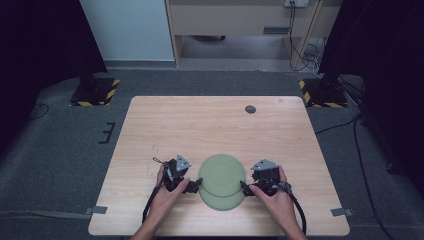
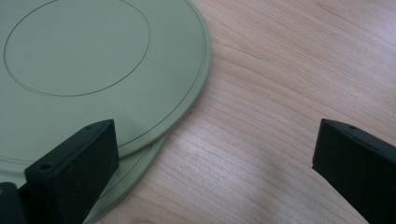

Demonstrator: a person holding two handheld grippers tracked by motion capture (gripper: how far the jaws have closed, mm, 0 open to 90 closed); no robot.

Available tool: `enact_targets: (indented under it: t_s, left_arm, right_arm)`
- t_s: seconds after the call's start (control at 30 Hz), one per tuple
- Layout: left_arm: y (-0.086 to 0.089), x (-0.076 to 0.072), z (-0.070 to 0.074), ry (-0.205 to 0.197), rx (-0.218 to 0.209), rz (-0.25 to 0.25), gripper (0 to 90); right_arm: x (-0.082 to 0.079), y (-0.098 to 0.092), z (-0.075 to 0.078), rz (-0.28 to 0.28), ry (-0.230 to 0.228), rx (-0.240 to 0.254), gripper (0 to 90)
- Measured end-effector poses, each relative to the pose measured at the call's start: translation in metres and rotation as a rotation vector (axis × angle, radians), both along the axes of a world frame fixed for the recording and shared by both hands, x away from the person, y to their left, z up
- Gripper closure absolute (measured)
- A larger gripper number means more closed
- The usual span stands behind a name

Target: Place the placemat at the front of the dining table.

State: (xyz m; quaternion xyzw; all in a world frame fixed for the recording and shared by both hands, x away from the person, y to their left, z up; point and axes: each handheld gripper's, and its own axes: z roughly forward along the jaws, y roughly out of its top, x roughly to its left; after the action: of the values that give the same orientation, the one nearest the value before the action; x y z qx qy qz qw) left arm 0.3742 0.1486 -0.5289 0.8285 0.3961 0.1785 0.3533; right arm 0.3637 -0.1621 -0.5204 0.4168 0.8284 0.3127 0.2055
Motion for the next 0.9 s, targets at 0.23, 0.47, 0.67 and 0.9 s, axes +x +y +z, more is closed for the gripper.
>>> enact_targets:
  t_s: [0.23,0.47,0.67,0.9]
  left_arm:
    - [0.0012,0.0029,-0.0012,0.004,-0.013,0.011,0.0]
    - [0.0017,0.0047,-0.0020,0.004,-0.020,0.022,0.0]
    - [0.0020,0.0069,-0.0028,0.002,-0.025,0.037,0.0]
    - [0.0009,0.0055,-0.0022,-0.009,-0.015,0.047,0.4]
  right_arm:
    - [0.0028,-0.0007,-0.0008,-0.010,0.002,0.013,0.5]
    - [0.0052,-0.0010,-0.0014,-0.018,-0.003,0.020,0.4]
    - [0.0077,-0.0017,-0.0021,-0.029,-0.005,0.029,0.4]
    - [0.0074,-0.0017,-0.0023,-0.039,-0.021,0.024,1.6]
